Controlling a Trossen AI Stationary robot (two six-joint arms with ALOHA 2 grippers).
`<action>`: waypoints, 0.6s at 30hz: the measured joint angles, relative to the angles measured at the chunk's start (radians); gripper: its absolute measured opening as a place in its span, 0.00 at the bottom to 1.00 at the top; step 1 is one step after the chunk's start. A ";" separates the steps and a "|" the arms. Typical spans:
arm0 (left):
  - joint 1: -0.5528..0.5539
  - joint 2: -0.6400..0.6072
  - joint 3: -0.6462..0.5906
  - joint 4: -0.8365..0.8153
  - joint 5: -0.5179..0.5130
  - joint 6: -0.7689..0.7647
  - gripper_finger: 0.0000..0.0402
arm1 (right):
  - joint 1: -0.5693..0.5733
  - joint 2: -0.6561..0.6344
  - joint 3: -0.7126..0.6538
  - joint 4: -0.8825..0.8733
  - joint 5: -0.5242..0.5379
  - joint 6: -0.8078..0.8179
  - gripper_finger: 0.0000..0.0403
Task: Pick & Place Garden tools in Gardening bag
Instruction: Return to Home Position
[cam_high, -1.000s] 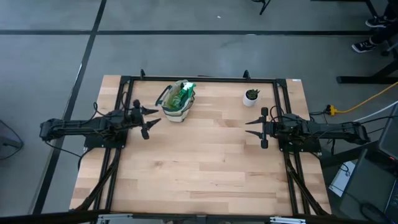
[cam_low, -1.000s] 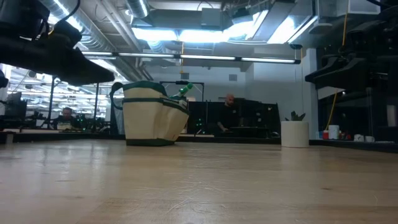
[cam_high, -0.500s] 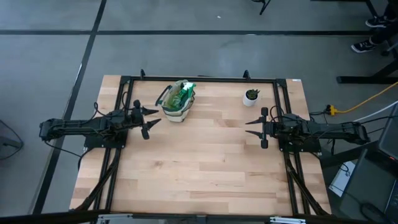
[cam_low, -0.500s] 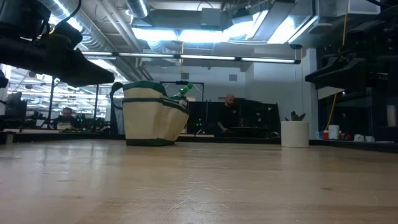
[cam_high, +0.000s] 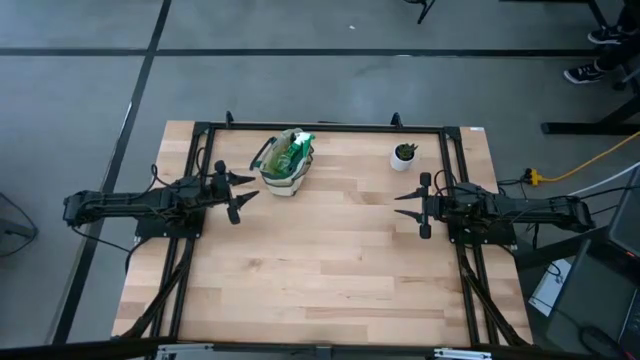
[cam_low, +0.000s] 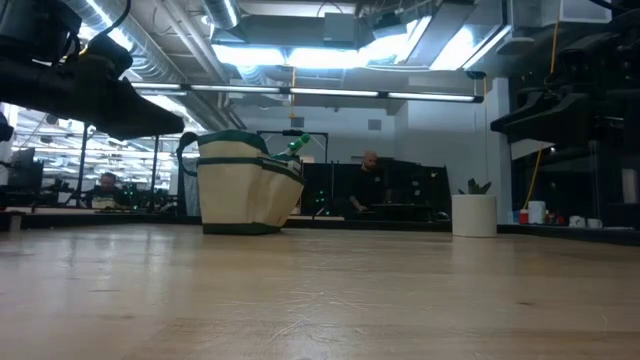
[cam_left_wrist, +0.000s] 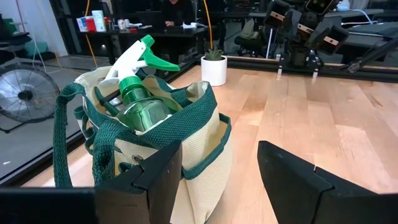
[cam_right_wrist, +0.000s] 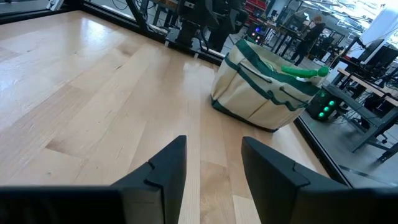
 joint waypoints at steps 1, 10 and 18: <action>0.000 0.000 0.000 0.000 0.000 0.000 0.51 | 0.000 0.000 0.000 0.000 0.000 0.000 0.39; 0.000 0.000 0.000 0.000 0.000 0.000 0.52 | 0.000 0.000 0.000 0.000 0.000 0.000 0.39; 0.000 0.000 0.000 0.000 0.000 0.000 0.51 | 0.000 0.000 0.000 0.000 0.000 0.000 0.39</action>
